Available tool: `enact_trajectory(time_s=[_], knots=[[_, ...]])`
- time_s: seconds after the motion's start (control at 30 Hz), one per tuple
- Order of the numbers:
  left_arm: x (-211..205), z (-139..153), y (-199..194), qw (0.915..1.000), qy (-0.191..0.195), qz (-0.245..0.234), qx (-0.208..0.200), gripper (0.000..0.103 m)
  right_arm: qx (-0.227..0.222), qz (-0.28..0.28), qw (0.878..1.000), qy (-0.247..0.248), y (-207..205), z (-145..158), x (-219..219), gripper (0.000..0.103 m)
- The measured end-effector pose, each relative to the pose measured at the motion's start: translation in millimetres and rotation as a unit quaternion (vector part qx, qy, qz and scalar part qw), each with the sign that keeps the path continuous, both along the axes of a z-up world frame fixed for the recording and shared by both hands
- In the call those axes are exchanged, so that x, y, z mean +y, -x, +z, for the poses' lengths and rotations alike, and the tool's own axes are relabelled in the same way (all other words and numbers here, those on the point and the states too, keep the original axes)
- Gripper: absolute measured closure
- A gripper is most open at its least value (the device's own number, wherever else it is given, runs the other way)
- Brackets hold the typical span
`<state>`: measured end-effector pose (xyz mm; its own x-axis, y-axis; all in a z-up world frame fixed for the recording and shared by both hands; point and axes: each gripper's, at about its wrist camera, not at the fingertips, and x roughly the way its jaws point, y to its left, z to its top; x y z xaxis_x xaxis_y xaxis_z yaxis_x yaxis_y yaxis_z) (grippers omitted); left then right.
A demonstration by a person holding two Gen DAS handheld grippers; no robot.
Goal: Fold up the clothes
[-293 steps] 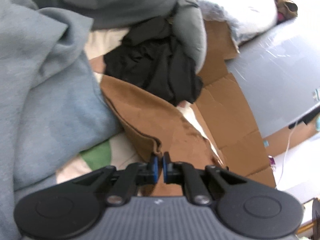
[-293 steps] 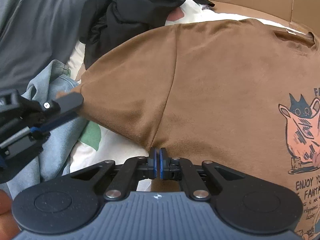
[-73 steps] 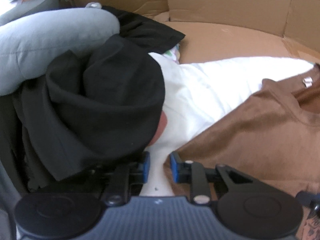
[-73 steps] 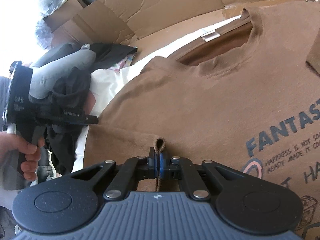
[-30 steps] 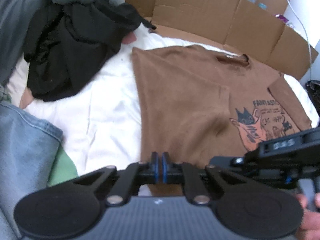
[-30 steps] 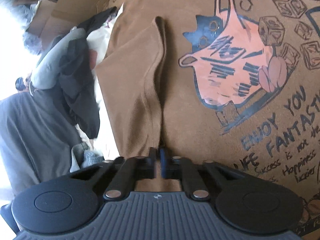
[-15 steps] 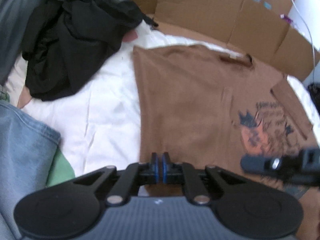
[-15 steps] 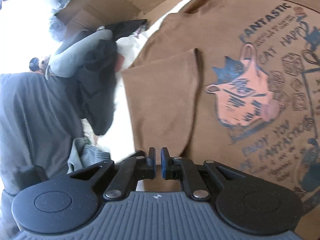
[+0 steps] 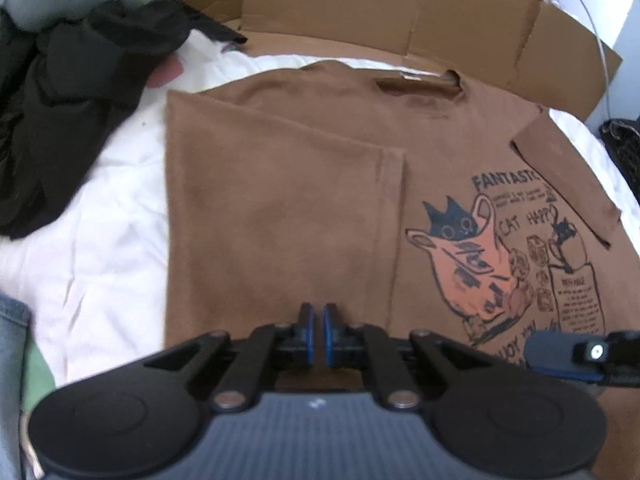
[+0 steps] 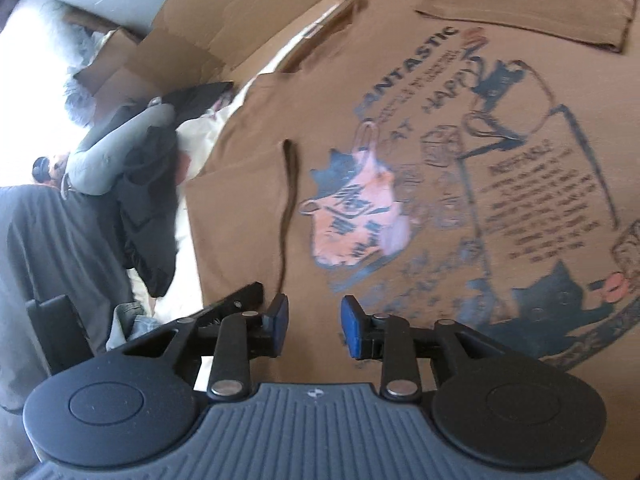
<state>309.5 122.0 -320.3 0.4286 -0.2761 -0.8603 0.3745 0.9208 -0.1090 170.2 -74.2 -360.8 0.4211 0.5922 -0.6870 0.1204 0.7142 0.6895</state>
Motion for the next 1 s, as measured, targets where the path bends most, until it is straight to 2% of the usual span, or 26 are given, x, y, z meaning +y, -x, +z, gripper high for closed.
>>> enact_trajectory(time_s=[0.1,0.2,0.3,0.4,0.5,0.67,0.73,1.0], knots=[[-6.2,6.5,-1.4,0.9998,0.007,-0.016,-0.007,0.094,0.0,-0.007,1.0,-0.003,-1.4,-4.7,-8.6,0.071],[-4.4,15.5,-5.6,0.9997,0.006,-0.01,-0.023,0.092,-0.016,-0.003,1.0,-0.002,-19.2,-4.4,-12.5,0.071],[6.2,20.1,-14.5,0.9994,0.015,0.01,-0.029,0.09,-0.053,0.008,0.998,0.019,-49.9,1.3,-11.9,0.064],[14.2,21.2,-28.4,0.9989,0.005,0.014,-0.043,0.089,-0.076,0.035,0.996,0.029,-82.3,3.5,-1.5,0.06],[21.6,22.2,-49.8,0.998,0.004,0.033,-0.053,0.088,-0.095,0.05,0.994,0.034,-106.6,3.3,10.5,0.059],[24.0,25.1,-88.9,0.9955,0.017,0.047,-0.081,0.088,-0.093,0.057,0.993,0.039,-133.9,-7.6,33.4,0.059],[23.7,21.8,-105.7,0.9953,0.012,0.05,-0.081,0.084,-0.094,0.067,0.992,0.045,-138.7,-11.2,41.8,0.059],[34.0,16.4,-141.6,0.9938,0.009,0.07,-0.086,0.084,-0.098,0.083,0.99,0.063,-147.2,-16.5,58.2,0.06]])
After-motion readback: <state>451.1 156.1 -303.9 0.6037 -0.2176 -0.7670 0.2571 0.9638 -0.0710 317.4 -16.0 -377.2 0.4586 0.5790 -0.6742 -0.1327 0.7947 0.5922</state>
